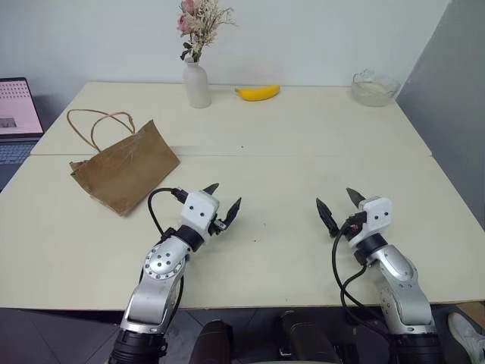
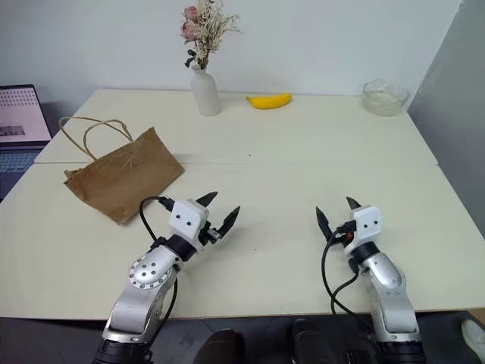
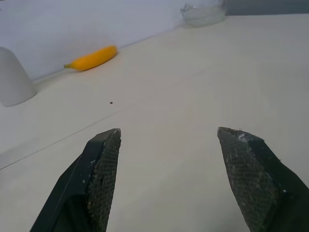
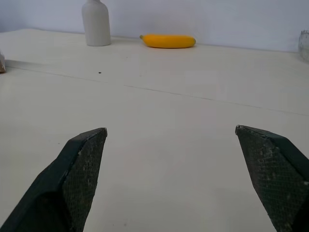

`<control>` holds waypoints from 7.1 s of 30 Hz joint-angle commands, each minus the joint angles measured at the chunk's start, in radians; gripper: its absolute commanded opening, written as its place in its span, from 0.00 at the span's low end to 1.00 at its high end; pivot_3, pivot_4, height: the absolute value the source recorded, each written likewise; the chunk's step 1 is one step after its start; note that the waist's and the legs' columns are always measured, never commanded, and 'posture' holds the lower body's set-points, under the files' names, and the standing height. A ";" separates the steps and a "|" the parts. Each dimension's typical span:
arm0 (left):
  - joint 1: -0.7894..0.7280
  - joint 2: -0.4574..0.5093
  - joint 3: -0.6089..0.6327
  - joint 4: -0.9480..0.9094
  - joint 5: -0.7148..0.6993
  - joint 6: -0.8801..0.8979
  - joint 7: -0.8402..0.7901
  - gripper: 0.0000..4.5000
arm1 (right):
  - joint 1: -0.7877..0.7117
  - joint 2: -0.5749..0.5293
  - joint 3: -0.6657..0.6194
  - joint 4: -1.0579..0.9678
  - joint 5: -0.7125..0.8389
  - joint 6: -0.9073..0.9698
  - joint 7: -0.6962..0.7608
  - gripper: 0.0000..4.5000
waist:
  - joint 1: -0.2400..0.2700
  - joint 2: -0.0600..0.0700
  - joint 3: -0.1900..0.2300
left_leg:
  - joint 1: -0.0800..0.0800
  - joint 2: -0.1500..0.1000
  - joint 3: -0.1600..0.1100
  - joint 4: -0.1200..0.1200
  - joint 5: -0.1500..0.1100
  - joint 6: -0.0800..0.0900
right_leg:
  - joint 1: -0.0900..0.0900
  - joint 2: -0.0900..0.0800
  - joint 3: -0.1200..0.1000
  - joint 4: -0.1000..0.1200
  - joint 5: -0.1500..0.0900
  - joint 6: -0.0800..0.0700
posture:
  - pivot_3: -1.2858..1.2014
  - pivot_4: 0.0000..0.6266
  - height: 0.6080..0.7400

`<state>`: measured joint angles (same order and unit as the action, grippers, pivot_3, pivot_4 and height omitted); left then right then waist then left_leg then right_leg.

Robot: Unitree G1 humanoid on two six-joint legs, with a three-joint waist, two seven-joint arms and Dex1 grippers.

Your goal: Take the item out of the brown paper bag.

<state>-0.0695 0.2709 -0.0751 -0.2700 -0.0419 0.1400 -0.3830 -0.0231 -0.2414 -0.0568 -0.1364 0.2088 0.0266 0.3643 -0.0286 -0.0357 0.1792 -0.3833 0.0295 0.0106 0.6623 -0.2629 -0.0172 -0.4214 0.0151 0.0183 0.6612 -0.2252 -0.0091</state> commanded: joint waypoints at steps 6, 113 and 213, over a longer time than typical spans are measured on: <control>0.012 -0.002 0.002 -0.044 -0.007 -0.017 0.012 0.74 | -0.011 -0.004 0.000 -0.032 -0.011 -0.016 -0.003 1.00 | 0.000 0.000 0.000 | 0.000 0.000 0.000 0.000 0.000 0.000 | 0.000 0.000 0.000 0.000 0.000 0.000 | 0.52 0.24 1.00; -1.239 0.633 0.141 1.244 -0.112 0.040 -0.926 0.01 | -0.436 -0.295 0.170 -0.392 0.421 0.485 0.578 1.00 | 0.017 -0.004 0.001 | -0.018 -0.002 -0.001 0.002 0.000 -0.001 | -0.015 0.000 -0.008 0.001 -0.003 -0.002 | 0.52 0.24 1.00; -1.266 0.256 -0.105 1.582 0.353 -0.888 -0.474 0.32 | -0.136 -0.423 0.004 -0.566 0.396 0.534 0.289 1.00 | 0.002 -0.005 0.001 | -0.016 -0.003 0.004 0.005 0.000 0.000 | -0.014 0.002 -0.003 0.006 -0.002 0.001 | 0.52 0.24 1.00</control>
<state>-1.3294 0.5162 -0.2079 1.3174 0.3502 -0.7601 -0.8319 -0.1475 -0.6598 -0.0457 -0.6801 0.6051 0.5653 0.6535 -0.0269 -0.0409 0.1805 -0.3997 0.0267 0.0143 0.6673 -0.2631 -0.0177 -0.4358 0.0170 0.0153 0.6670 -0.2274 -0.0080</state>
